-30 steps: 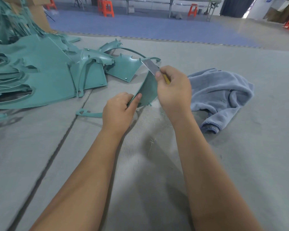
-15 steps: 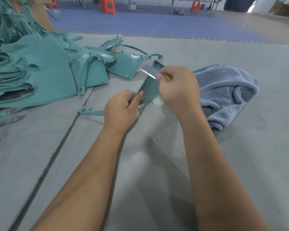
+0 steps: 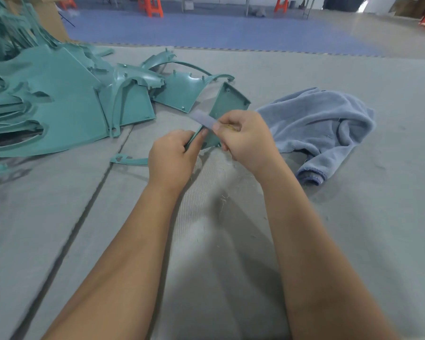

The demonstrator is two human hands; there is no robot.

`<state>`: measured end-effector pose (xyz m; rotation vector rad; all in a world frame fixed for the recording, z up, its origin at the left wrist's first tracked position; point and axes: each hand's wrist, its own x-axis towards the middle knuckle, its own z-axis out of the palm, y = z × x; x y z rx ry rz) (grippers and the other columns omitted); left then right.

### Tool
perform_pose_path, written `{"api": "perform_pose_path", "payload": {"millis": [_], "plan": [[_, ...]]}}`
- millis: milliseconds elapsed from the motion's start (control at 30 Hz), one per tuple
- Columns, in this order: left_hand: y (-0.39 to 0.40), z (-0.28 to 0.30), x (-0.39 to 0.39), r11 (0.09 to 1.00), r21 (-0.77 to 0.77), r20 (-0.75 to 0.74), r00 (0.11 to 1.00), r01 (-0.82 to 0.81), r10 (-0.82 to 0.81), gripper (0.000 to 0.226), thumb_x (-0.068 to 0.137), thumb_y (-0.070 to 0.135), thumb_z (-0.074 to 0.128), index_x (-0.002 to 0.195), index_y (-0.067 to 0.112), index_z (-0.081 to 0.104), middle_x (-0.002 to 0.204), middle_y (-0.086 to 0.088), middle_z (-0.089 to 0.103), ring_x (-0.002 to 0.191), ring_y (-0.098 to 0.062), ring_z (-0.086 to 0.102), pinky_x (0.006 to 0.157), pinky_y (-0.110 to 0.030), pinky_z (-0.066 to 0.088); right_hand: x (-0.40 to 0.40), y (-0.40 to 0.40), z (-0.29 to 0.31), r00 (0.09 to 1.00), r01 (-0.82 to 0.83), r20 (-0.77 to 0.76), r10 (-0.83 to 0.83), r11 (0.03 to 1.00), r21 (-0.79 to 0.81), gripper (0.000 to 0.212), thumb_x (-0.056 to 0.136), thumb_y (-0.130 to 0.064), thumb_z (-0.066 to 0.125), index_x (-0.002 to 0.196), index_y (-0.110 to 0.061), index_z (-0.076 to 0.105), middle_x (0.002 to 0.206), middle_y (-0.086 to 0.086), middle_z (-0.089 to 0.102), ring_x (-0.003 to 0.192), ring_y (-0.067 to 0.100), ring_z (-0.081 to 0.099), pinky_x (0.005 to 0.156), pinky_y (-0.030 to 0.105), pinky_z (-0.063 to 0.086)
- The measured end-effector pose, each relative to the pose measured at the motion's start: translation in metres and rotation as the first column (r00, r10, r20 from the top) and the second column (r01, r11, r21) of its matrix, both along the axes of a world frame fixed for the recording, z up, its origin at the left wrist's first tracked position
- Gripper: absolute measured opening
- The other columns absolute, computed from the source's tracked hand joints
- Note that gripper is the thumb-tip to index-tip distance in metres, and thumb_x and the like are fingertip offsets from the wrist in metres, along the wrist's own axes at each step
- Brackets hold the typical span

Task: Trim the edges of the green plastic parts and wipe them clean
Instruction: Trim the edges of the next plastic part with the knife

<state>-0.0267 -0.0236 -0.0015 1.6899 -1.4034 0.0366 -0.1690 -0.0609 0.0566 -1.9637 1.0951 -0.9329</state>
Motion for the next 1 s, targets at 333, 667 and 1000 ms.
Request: {"api": "perform_pose_path", "payload": {"millis": [333, 667, 1000], "plan": [[0.007, 0.007, 0.032, 0.972, 0.234, 0.145, 0.989, -0.006, -0.029, 0.037, 0.092, 0.062, 0.043, 0.096, 0.032, 0.066, 0.064, 0.006, 0.059, 0.063, -0.015, 0.055, 0.053, -0.031, 0.040, -0.012, -0.016, -0.016, 0.903, 0.155, 0.390, -0.181, 0.983, 0.097, 0.019, 0.100, -0.016, 0.051, 0.082, -0.022, 0.054, 0.062, 0.007, 0.054, 0.059, 0.017, 0.049, 0.066, 0.040, 0.048], [-0.006, -0.007, 0.005, 0.952, 0.298, 0.164, 0.979, 0.068, -0.121, 0.043, 0.096, 0.033, 0.052, 0.137, 0.022, 0.050, 0.124, -0.008, 0.064, 0.111, -0.033, 0.057, 0.083, -0.041, 0.049, -0.004, -0.016, -0.029, 0.864, -0.104, 0.504, 0.006, 0.981, 0.166, 0.037, 0.104, -0.035, 0.041, 0.087, -0.017, 0.068, 0.054, 0.003, 0.045, 0.047, 0.010, 0.036, 0.050, 0.023, 0.033], [-0.004, 0.005, -0.005, 0.977, 0.164, 0.244, 0.965, -0.140, 0.097, 0.038, 0.096, 0.056, 0.039, 0.105, 0.032, 0.066, 0.068, 0.003, 0.061, 0.074, -0.029, 0.060, 0.053, -0.030, 0.034, 0.007, -0.022, -0.042, 0.933, -0.115, 0.359, -0.038, 0.911, 0.395, 0.035, 0.102, -0.031, 0.045, 0.073, -0.017, 0.057, 0.060, -0.005, 0.035, 0.055, 0.009, 0.032, 0.062, 0.028, 0.032]]}}
